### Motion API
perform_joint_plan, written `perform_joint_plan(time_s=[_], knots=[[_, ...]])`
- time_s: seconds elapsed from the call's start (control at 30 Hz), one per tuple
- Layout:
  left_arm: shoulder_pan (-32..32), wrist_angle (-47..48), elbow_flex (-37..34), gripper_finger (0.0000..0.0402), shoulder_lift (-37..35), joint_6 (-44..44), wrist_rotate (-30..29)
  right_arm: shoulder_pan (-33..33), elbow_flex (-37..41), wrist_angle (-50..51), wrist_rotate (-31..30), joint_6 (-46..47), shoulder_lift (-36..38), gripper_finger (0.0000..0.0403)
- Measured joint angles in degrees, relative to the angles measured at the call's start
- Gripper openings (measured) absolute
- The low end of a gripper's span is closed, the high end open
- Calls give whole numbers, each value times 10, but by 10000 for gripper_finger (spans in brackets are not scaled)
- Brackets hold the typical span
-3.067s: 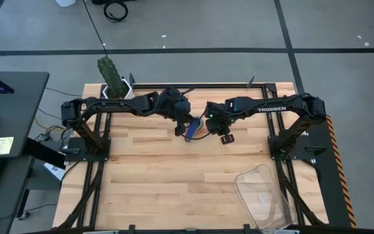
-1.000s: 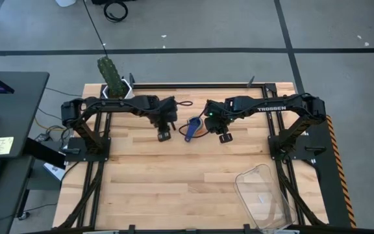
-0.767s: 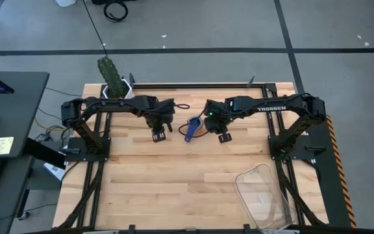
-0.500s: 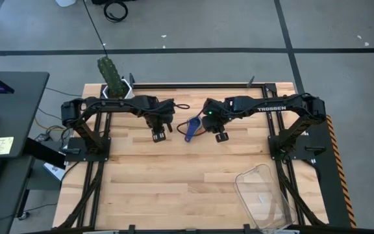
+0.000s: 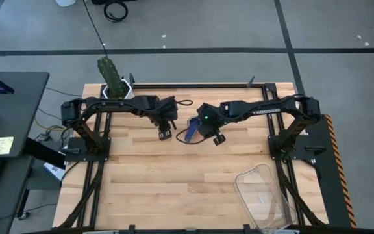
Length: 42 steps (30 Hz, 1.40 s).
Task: Nest measuring cups in basket
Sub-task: Put the stacked measuring cups into the transparent bin
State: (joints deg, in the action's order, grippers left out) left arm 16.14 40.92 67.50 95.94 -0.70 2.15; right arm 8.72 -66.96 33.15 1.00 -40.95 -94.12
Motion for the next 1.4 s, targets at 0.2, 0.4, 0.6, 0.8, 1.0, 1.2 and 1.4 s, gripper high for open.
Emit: perform_joint_plan(time_s=[0.2, 0.4, 0.6, 0.8, 1.0, 1.2, 1.4], knots=[[0, -89, 0, 121, 0, 0, 0, -17, 4, -14, -84, -59, -36, 129], [0, -190, 0, 121, 0, 0, 0, -27, 4, -34, -118, -57, -42, 129], [0, -291, 0, 121, 0, 0, 0, -30, 4, -52, -89, -39, -42, 129], [0, -369, 0, 121, 0, 0, -1, -30, 4, -61, -89, -26, -42, 129], [0, -380, -1, 121, 0, -1, -1, -30, 3, -57, -88, -21, -41, 129], [0, -383, -1, 121, 0, 0, -1, -30, 3, -57, -92, 2, -41, 129], [0, -383, -1, 121, 0, 0, -1, -30, 3, -57, -88, 18, -41, 129]])
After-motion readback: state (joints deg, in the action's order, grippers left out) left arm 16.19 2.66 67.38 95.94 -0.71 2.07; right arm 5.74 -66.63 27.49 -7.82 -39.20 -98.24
